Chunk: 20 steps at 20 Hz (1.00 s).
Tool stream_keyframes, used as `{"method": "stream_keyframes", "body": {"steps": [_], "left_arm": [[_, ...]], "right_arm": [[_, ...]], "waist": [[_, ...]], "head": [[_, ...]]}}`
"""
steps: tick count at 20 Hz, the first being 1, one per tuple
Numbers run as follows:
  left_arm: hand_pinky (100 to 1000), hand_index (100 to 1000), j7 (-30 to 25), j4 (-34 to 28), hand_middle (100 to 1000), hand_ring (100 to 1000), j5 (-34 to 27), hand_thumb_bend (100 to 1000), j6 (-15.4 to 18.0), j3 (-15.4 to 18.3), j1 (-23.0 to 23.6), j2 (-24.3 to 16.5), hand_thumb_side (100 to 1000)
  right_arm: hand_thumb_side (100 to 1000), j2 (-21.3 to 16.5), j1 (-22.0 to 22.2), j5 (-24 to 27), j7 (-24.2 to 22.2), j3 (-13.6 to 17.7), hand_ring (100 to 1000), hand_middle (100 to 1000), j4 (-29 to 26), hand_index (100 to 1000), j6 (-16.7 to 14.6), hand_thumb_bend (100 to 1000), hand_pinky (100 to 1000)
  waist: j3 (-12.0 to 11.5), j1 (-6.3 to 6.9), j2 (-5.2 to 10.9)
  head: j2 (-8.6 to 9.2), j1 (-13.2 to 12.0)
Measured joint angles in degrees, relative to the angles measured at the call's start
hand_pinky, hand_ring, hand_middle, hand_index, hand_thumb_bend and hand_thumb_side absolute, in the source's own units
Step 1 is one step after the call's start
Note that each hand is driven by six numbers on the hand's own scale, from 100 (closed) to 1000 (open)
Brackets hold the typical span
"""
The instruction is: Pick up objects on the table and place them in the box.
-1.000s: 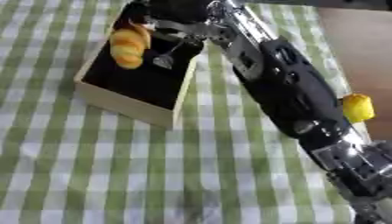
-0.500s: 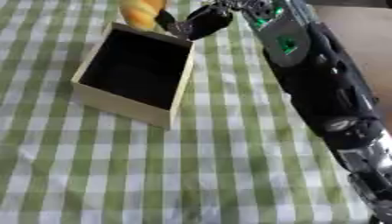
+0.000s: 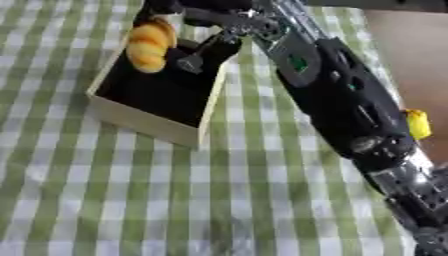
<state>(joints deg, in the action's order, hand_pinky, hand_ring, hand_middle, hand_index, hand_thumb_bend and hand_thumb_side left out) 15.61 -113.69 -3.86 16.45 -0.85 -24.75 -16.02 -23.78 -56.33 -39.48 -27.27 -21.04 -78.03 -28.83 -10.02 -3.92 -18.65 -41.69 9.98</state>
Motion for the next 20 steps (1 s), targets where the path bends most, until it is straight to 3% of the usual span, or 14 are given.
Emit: {"method": "stream_keyframes", "body": {"steps": [2,5,10,11,13,15,20], "left_arm": [[663,828,-0.2,0.0,753,790,0.0,276,-0.2,0.0,0.0,0.0,610],[663,828,-0.5,0.0,753,790,-0.1,276,-0.5,0.0,0.0,0.3,611],[662,828,-0.9,0.0,754,791,-0.2,272,-0.9,0.0,0.0,0.4,615],[662,828,-0.9,0.0,754,791,-0.2,271,-0.9,0.0,0.1,0.4,616],[661,828,-0.9,0.0,754,791,-0.2,269,-0.9,0.0,0.1,0.4,618],[661,828,-1.0,0.0,755,791,-0.2,269,-1.0,0.0,0.3,0.4,619],[661,828,-0.7,0.0,755,792,0.1,267,-1.3,0.0,1.1,0.4,620]], "right_arm": [[317,0.7,0.0,-2.8,0.6,-0.2,943,874,1.9,959,-0.8,117,892],[326,1.4,0.0,-5.6,1.6,-0.2,951,876,3.3,958,-1.9,164,894],[225,1.4,-0.1,-6.5,3.8,0.5,936,857,3.4,955,-2.6,100,888],[156,1.4,-0.1,-6.2,4.3,0.8,929,850,3.2,949,-2.3,100,885],[100,1.4,-0.1,-4.7,5.3,1.7,918,840,2.4,940,-1.4,100,882],[100,0.9,-0.1,-2.3,6.1,3.1,913,833,0.5,934,0.3,100,882],[100,-6.6,2.1,5.0,6.2,7.5,916,835,-5.6,933,5.1,100,879]], "waist": [[-0.2,-0.06,-0.02],[-0.1,-0.06,-0.07],[0.1,-0.01,-0.1],[0.2,0.03,-0.1],[0.3,0.16,-0.11],[0.7,0.21,-0.11],[1.8,0.05,-0.1]], "head": [[0.01,0.0],[0.01,0.2],[0.01,0.2],[0.01,0.2],[0.01,0.1],[-0.01,-0.1],[-0.13,-1.3]]}}
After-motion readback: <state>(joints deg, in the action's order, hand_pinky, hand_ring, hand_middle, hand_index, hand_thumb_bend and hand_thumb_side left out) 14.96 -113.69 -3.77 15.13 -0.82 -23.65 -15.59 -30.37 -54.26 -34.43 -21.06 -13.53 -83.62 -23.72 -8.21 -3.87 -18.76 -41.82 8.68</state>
